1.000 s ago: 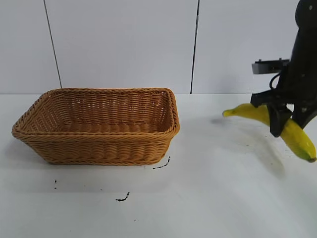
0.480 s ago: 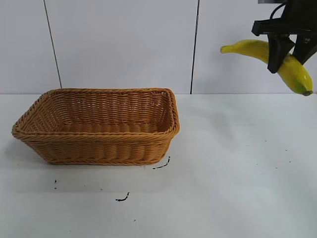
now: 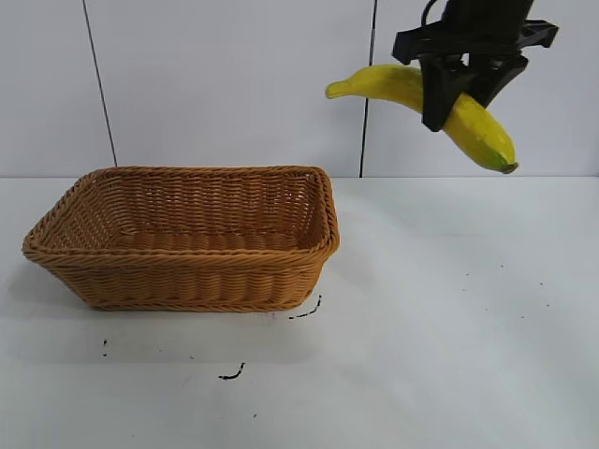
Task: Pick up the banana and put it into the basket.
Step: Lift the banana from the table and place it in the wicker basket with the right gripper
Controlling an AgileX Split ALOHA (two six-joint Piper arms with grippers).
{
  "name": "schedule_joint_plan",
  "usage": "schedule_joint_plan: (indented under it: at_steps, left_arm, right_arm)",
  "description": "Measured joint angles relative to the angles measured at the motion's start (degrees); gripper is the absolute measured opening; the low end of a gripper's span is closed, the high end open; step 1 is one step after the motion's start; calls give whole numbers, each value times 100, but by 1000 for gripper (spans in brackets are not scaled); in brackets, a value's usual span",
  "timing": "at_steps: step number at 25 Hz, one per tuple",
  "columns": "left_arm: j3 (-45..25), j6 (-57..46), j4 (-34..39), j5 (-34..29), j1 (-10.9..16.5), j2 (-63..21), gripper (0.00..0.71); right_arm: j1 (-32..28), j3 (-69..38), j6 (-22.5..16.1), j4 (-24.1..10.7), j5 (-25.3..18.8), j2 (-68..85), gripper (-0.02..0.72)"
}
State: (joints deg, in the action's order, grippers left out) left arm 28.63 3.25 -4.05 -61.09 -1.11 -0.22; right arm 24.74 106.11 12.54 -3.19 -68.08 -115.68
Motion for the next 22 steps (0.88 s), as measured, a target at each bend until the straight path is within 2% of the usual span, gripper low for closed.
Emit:
schedule_joint_plan:
  at_steps: [10,16,19,22]
  left_arm:
    - [0,0,0,-1,0,0,693]
    - [0,0,0,-1,0,0,693]
    - [0,0,0,-1,0,0,693]
    - [0,0,0,-1,0,0,693]
  right_arm:
    - [829,1252,32,-70,142,-867,291]
    - [1255,1392,621,-143,803,-1461,291]
    - [1294,1392,678,-195,1132,-1697,291]
    - [1294,1392,696,-481,1473,-1865,291]
